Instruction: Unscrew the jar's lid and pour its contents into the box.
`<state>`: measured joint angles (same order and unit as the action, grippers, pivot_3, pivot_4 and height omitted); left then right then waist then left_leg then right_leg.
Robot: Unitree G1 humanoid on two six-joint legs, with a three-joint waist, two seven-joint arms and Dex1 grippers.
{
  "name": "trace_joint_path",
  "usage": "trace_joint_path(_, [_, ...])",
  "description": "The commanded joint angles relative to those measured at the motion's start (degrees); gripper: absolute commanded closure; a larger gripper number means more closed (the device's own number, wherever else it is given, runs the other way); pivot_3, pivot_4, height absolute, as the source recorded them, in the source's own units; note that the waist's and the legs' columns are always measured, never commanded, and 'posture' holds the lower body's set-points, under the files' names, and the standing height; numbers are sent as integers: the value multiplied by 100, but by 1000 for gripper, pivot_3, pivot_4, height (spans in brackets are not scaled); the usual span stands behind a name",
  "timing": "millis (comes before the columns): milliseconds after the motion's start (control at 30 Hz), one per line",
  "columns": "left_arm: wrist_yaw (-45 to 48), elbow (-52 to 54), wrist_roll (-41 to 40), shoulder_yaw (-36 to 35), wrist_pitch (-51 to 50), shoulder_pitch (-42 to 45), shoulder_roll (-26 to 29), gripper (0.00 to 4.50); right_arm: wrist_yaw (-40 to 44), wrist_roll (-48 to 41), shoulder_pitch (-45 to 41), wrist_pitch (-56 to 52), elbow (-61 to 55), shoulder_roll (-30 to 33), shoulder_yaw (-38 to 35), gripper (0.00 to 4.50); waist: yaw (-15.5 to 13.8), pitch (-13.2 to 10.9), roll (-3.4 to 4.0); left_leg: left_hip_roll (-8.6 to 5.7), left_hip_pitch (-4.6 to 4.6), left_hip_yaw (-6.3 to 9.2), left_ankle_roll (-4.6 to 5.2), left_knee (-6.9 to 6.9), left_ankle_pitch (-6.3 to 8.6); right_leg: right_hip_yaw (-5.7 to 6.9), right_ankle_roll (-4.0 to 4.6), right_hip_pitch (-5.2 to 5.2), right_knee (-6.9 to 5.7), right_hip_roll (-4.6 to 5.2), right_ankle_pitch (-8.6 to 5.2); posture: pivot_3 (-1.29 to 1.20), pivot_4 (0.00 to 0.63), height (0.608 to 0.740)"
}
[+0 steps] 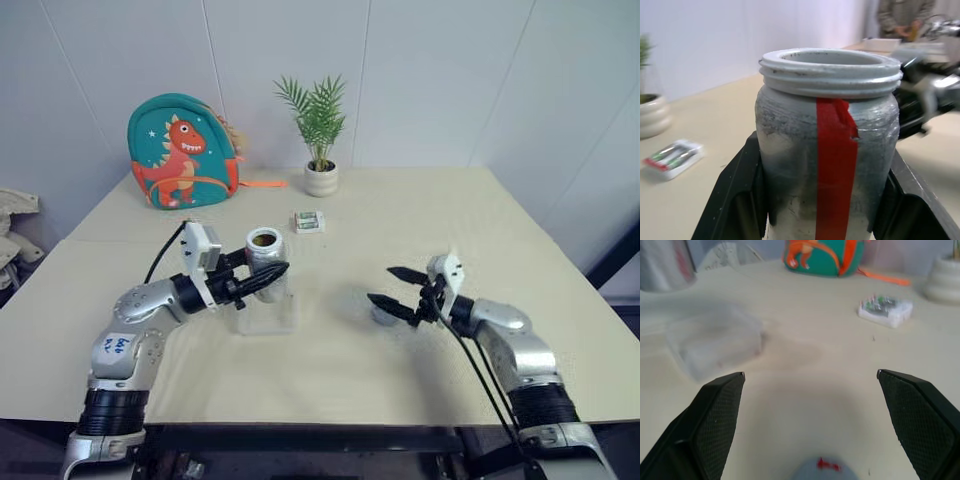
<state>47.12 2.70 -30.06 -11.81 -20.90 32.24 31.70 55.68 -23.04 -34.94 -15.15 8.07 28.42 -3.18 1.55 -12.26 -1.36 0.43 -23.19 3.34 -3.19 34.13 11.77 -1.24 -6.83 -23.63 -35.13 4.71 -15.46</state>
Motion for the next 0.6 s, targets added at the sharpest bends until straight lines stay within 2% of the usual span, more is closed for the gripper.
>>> trace_joint_path(33, [-400,335,93,-379,-382,-30,532,2442,80,-565,60,-683,-1288,299,-130,31,5,0,0,6,0,-1,-4,1,2,0,3,0,0,-5,0,0,150,740])
trace_joint_path(100, [-189,370,33,-389,-578,-145,897,2442,64,-701,63,-915,-1673,420,-116,31,19,0,0,15,4,-4,-9,2,6,-1,8,0,1,-13,-1,0,150,740])
trace_joint_path(233, [-893,182,577,-269,-823,-151,1109,2442,-13,-818,90,-1160,-2065,528,-80,31,0,0,-1,25,8,-10,-12,2,8,1,21,0,4,-18,-8,0,150,740])
trace_joint_path(400, [-900,339,565,-263,-751,-341,961,2442,172,-871,359,-1138,-2607,880,-170,31,-19,0,-1,25,1,-13,-11,3,10,-1,21,-1,14,-17,-8,0,150,740])
trace_joint_path(600, [-1469,-183,929,-346,-393,-164,801,2442,385,-961,549,-997,-2708,1235,-358,31,-2,0,-3,26,2,-16,-9,4,15,-3,20,-2,14,-18,-7,0,150,740])
